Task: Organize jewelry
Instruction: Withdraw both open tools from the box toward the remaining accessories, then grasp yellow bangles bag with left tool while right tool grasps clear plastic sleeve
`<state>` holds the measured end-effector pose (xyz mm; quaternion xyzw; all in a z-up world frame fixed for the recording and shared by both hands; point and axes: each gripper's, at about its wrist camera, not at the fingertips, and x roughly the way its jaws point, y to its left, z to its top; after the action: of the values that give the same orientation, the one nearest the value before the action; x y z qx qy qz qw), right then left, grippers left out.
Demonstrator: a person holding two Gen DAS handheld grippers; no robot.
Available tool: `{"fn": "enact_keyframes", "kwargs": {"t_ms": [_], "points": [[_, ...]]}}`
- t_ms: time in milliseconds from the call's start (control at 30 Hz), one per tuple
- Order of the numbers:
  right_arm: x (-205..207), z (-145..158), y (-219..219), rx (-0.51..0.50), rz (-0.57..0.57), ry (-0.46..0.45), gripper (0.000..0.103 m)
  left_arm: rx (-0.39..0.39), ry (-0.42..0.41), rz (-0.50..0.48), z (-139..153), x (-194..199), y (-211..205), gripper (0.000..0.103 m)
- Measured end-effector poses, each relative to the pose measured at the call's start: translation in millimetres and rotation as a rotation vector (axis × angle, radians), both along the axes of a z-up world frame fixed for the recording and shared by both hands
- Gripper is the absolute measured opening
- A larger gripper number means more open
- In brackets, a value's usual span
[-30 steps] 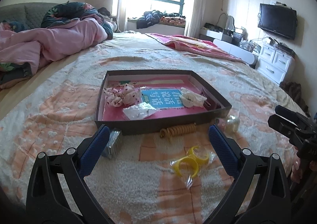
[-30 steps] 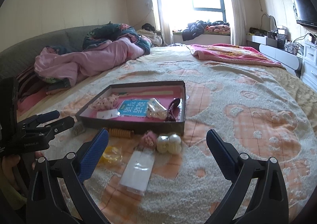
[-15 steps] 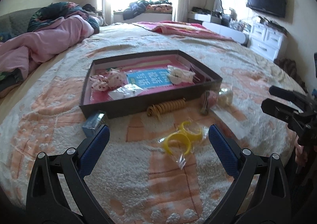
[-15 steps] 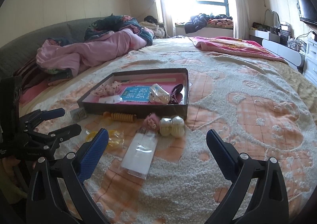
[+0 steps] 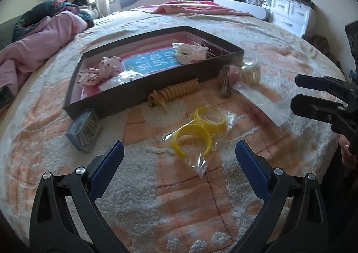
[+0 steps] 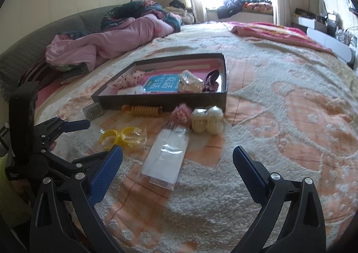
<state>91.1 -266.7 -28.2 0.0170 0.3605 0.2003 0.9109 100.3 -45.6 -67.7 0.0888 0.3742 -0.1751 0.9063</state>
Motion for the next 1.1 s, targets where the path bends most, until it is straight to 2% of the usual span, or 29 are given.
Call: {"fn": "enact_keyframes", "kwargs": {"t_ms": [200, 333, 467, 533, 633, 700, 800, 933, 1100], "points": [[7, -7, 1, 0.012, 0.009, 0.052, 0.090, 0.056, -0.014, -0.074, -2, 9, -15, 0.086], [13, -13, 2, 0.026, 0.014, 0.088, 0.087, 0.072, 0.026, -0.119, -9, 20, -21, 0.083], [19, -16, 8, 0.020, 0.033, 0.111, 0.084, 0.024, 0.089, -0.137, -14, 30, -17, 0.083], [21, -17, 12, 0.014, 0.046, 0.118, 0.081, 0.008, 0.096, -0.137, -13, 33, -15, 0.072], [26, -19, 20, 0.011, 0.070, 0.131, 0.075, 0.013, 0.095, -0.146, -13, 33, -16, 0.062], [30, -20, 23, 0.017, 0.083, 0.145, 0.071, 0.019, 0.097, -0.144, -13, 33, -15, 0.058], [35, -23, 25, 0.019, 0.086, 0.165, 0.063, 0.020, 0.101, -0.132, -10, 34, -11, 0.047], [37, -26, 25, -0.003, 0.078, 0.168, 0.052, 0.004, 0.105, -0.121, -8, 32, -6, 0.041], [33, -25, 22, -0.011, 0.072, 0.155, 0.047, -0.028, 0.105, -0.103, -4, 32, 0, 0.036]]}}
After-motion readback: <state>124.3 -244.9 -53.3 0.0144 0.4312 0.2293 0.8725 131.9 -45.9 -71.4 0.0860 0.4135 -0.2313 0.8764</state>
